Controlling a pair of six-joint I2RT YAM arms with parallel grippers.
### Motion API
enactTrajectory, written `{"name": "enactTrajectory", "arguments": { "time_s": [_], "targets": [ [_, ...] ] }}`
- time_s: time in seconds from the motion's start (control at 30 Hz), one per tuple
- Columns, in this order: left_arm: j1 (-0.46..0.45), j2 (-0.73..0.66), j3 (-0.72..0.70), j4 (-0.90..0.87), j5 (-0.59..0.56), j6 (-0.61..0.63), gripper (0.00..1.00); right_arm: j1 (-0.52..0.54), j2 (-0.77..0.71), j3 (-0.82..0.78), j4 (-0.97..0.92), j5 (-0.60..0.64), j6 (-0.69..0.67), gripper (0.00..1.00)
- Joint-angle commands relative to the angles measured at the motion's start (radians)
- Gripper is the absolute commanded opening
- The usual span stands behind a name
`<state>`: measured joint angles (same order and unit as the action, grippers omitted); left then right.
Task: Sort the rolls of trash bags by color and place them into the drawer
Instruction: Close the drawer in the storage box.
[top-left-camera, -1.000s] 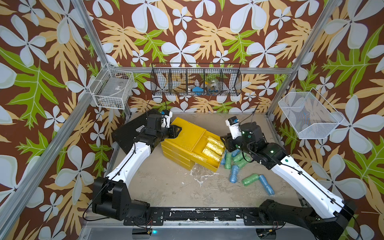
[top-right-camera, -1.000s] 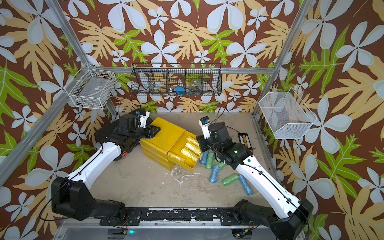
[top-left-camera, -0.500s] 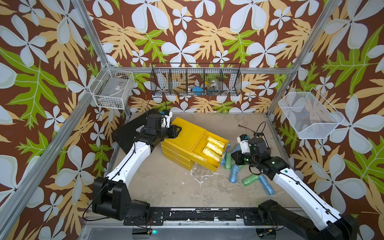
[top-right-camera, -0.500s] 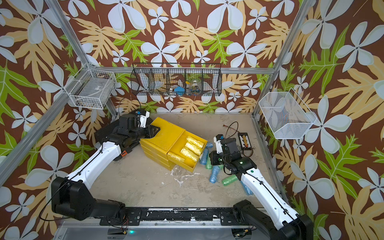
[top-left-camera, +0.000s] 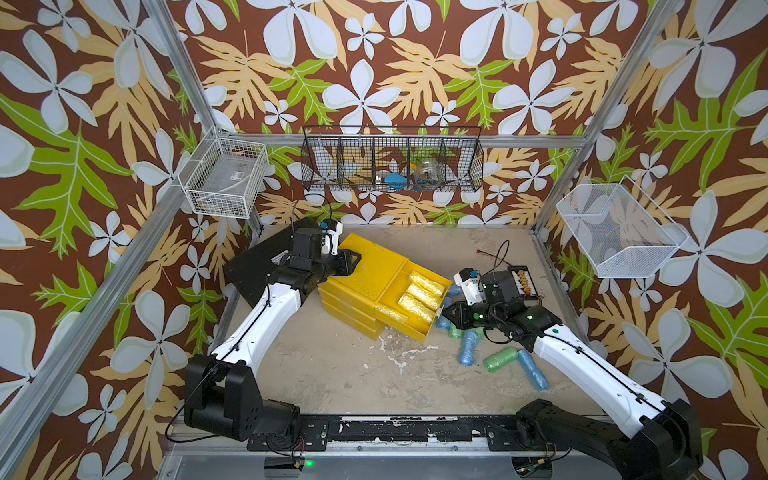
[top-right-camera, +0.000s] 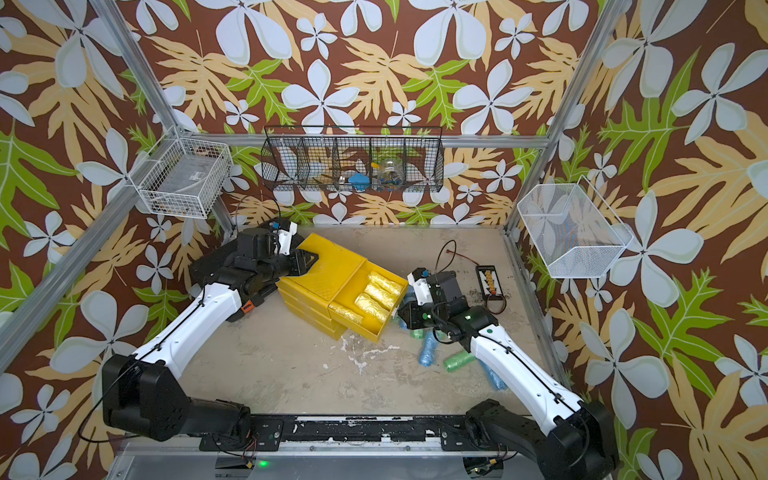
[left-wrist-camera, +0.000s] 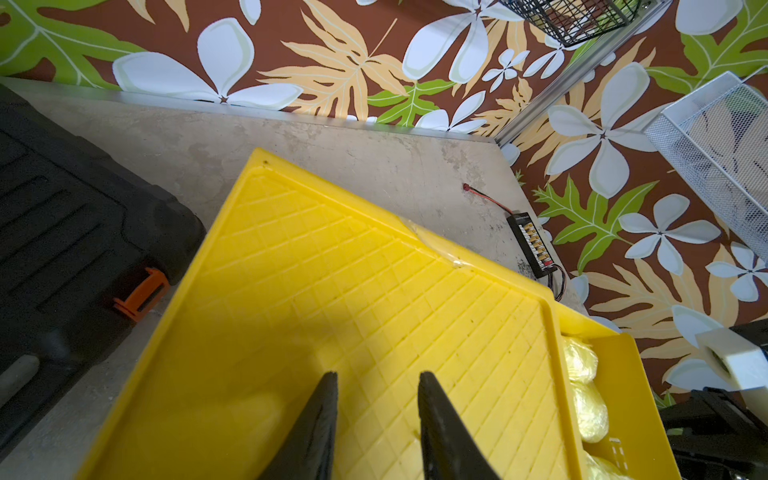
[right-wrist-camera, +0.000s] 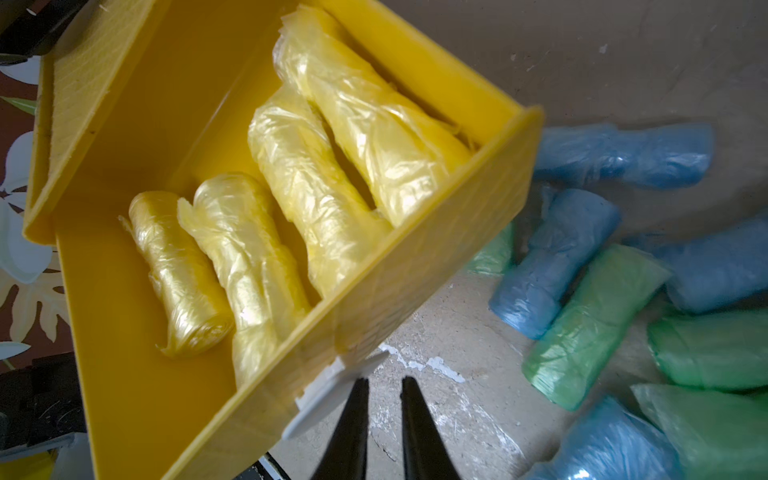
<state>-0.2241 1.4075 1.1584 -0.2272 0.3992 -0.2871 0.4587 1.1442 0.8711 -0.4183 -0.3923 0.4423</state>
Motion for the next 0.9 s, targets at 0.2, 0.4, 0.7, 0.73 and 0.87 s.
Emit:
{"name": "enactTrajectory", "arguments": {
  "time_s": [0.2, 0.4, 0.7, 0.73, 0.87],
  "targets": [
    [-0.001, 0.004, -0.012, -0.076, 0.008, 0.005, 0.36, 0.028, 0.146, 0.082, 0.151, -0.070, 0.031, 0.18],
    [-0.001, 0.003, -0.013, -0.087, 0.004, 0.017, 0.35, 0.041, 0.213, 0.130, 0.176, -0.081, 0.043, 0.18],
    [0.036, 0.016, 0.186, -0.195, -0.136, 0.084, 0.39, 0.041, 0.190, 0.117, 0.151, -0.049, 0.029, 0.18],
    [0.048, 0.024, 0.206, -0.201, -0.152, 0.092, 0.40, 0.040, 0.188, 0.115, 0.152, -0.049, 0.029, 0.18],
    [0.101, 0.083, 0.255, -0.230, -0.247, 0.125, 0.43, 0.041, 0.193, 0.115, 0.164, -0.068, 0.030, 0.18]
  ]
}}
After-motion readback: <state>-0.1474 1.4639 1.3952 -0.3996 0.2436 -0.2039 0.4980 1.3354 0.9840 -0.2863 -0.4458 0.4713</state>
